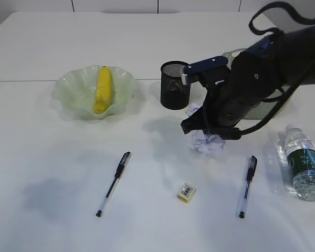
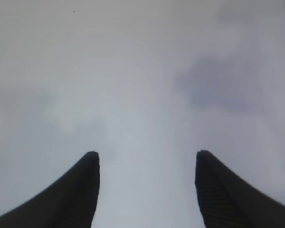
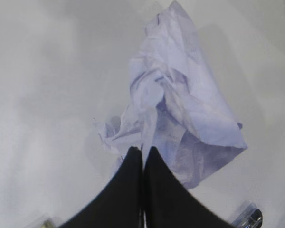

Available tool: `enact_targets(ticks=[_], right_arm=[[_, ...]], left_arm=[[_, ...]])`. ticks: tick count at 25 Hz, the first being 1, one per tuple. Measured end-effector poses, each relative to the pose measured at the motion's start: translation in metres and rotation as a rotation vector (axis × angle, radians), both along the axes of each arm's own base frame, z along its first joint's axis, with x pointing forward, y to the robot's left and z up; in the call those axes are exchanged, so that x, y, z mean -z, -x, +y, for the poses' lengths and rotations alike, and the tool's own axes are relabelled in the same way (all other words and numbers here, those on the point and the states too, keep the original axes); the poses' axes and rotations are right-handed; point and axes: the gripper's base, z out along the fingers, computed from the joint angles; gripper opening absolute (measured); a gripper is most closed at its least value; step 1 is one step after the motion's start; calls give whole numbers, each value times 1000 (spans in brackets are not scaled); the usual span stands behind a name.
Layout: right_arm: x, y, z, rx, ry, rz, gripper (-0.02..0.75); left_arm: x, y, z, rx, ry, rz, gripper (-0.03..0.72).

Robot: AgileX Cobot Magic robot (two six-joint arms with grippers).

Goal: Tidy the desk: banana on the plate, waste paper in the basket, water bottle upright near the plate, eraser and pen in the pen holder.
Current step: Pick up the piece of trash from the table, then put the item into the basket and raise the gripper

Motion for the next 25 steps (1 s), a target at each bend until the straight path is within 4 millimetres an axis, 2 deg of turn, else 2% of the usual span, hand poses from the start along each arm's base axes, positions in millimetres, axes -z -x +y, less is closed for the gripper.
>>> enact_targets(ticks=[12, 21, 25], right_arm=[[-64, 13, -9, -18, -18, -103, -15], [-110, -2, -11, -12, 20, -195, -15], [-124, -14, -33, 51, 13, -232, -15]], left_arm=[[-1, -1, -1, 0, 7, -16, 454], [-1, -2, -1, -3, 11, -21, 454], [-1, -2, -1, -5, 12, -21, 454]])
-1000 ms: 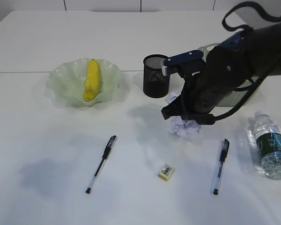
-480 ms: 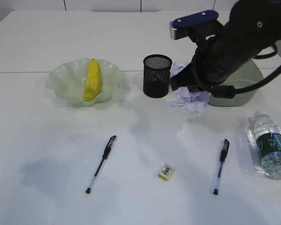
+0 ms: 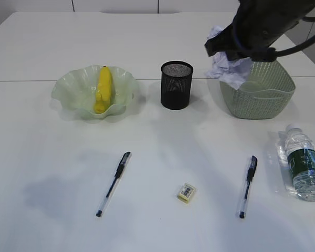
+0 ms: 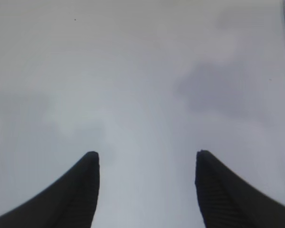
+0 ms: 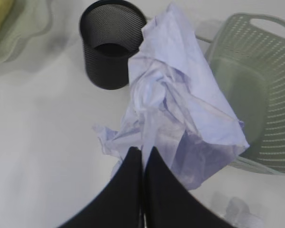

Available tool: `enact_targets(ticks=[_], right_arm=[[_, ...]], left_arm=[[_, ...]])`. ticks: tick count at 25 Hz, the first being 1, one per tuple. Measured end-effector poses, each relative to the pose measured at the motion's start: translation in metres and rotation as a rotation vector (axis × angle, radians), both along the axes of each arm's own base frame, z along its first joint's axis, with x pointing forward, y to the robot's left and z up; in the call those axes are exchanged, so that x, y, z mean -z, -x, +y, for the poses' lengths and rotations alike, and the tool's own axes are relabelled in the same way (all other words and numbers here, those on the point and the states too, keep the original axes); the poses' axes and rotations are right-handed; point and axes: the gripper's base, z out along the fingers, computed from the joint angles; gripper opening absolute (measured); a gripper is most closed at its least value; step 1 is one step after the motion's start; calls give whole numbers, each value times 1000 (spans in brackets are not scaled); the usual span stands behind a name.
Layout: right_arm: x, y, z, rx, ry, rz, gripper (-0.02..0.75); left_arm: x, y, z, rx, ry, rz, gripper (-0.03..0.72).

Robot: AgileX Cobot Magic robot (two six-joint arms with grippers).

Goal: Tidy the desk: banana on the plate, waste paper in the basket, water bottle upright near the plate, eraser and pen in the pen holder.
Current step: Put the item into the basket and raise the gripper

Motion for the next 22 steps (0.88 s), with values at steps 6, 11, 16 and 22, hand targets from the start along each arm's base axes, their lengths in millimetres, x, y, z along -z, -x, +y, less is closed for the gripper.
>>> enact_targets(ticks=[6, 11, 16, 22], right_arm=[[-3, -14, -47, 99, 21, -11, -15], [-1, -25, -74, 165, 21, -20, -15], [17, -37, -77, 165, 24, -10, -15], [31, -58, -73, 157, 24, -11, -15]], left_arm=[[0, 0, 0, -2, 4, -1, 454], [0, 0, 0, -3, 6, -3, 454], [0, 0, 0, -7, 9, -5, 454], [0, -1, 0, -9, 11, -7, 454]])
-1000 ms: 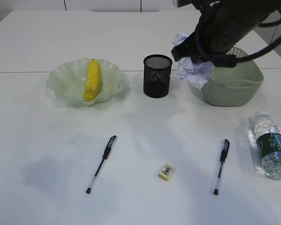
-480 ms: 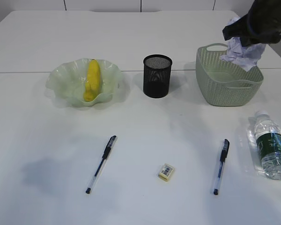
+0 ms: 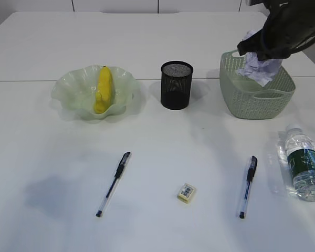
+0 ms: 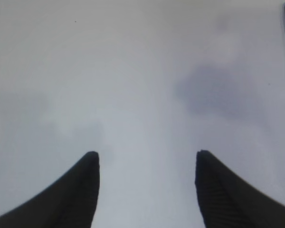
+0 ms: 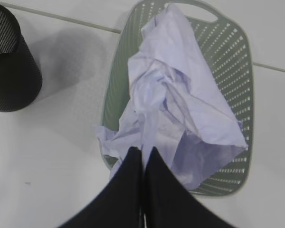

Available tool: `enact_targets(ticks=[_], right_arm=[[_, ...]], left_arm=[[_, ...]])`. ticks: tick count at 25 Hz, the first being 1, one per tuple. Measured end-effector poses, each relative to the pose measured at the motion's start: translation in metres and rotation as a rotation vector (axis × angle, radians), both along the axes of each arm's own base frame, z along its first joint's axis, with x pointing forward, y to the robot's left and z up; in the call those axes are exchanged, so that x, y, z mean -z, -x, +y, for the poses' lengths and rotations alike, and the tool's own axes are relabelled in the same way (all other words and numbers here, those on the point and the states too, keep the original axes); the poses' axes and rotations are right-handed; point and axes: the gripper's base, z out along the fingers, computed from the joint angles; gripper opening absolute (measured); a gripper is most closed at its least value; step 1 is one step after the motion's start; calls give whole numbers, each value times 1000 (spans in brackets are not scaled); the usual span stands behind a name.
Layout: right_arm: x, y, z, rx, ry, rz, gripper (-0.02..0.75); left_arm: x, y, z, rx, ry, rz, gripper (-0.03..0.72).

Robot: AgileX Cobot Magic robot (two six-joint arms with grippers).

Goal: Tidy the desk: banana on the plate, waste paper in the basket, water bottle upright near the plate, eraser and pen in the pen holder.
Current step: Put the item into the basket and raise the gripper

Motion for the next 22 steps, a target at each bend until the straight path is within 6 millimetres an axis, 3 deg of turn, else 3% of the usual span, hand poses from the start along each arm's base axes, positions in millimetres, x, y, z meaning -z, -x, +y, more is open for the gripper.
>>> enact_targets(ticks=[10, 22], right_arm=[[8, -38, 5, -1, 5, -36, -15], [28, -62, -21, 60, 25, -13, -15]], left_arm=[[0, 0, 0, -1, 3, 1, 454], [0, 0, 0, -2, 4, 1, 454]])
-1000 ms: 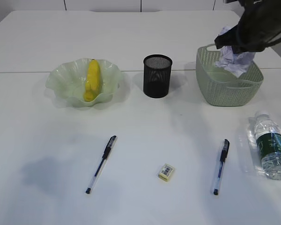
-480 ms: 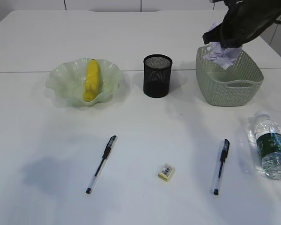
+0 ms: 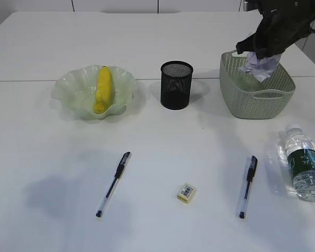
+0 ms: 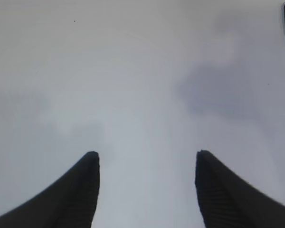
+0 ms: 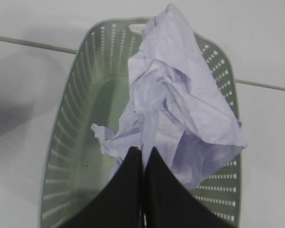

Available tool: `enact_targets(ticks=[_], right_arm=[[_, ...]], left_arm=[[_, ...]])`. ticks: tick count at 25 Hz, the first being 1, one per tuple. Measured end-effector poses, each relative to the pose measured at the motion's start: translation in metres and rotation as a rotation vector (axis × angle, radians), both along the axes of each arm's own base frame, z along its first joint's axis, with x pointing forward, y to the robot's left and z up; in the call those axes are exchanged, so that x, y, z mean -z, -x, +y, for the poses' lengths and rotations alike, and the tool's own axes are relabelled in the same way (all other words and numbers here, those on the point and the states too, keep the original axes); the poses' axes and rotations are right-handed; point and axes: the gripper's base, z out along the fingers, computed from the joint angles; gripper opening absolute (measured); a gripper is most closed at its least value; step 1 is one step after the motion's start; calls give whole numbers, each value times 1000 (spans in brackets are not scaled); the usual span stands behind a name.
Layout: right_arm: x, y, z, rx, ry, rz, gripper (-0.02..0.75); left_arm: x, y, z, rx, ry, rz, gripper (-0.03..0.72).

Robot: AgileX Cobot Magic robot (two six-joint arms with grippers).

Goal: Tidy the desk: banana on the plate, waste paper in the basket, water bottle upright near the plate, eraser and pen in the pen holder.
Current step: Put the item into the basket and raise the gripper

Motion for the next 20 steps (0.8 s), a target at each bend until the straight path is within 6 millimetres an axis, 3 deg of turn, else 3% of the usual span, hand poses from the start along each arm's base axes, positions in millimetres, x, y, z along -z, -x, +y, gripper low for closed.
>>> enact_targets(ticks=[9, 12, 16, 20], right_arm=[[3, -1, 1, 3, -14, 8, -1], [4, 0, 1, 8, -20, 20, 106], [5, 2, 1, 15, -26, 39, 302], [8, 4, 1, 29, -34, 77, 363]], left_arm=[[0, 0, 0, 0, 1, 0, 454], [0, 0, 0, 0, 2, 1, 454], [0, 0, 0, 0, 2, 1, 454], [0, 0, 0, 0, 2, 1, 454]])
